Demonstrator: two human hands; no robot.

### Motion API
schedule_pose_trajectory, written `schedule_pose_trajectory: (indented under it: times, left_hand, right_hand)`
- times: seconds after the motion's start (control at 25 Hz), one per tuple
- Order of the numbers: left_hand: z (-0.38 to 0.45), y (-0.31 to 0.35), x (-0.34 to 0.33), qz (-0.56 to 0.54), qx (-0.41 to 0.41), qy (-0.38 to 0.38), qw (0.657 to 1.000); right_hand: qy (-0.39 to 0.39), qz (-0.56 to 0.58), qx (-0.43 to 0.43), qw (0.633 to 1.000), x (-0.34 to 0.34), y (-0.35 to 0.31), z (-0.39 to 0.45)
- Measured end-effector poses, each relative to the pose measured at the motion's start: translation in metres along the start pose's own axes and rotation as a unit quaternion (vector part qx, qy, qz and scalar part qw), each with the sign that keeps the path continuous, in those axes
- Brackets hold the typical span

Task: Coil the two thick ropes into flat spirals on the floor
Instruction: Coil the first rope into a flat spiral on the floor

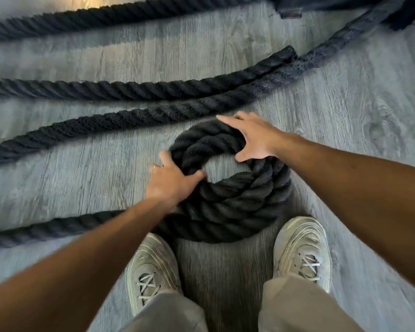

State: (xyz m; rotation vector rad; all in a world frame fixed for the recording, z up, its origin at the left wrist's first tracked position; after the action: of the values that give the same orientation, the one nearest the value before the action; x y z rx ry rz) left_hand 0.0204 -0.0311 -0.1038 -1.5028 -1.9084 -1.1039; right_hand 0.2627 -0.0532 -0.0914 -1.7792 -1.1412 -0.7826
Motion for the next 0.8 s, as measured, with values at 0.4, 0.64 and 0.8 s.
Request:
schedule_pose_trajectory:
  times: [0.4,0.64,0.8]
  left_hand:
    - [0.011,0.016,0.016,0.101,-0.036,0.001,0.994]
    - [0.045,0.067,0.016,0.13,-0.235,-0.068,0.961]
    - [0.044,0.068,0.011,0.165,-0.229,-0.047,0.958]
  right_hand:
    - [0.145,0.182,-0.38,0.895,-0.072,0.055,-0.12]
    - [0.149,0.213,-0.327,0.908,-0.056,0.05,-0.107]
    - [0.134,0.317,-0.394,0.852,-0.091,0.047,-0.147]
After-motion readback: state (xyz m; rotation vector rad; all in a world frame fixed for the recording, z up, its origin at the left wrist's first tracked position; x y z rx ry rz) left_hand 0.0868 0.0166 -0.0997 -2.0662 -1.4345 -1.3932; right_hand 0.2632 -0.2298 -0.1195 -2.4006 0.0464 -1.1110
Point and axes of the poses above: each hand's wrist, its own z-axis towards the middle knuckle, its own x-axis out of the back of the hand, y = z × x, the point moved 8 cm from there along z, towards the middle knuckle, and after that the axes turned 5 degrees about -z, right-handed, at the moved point
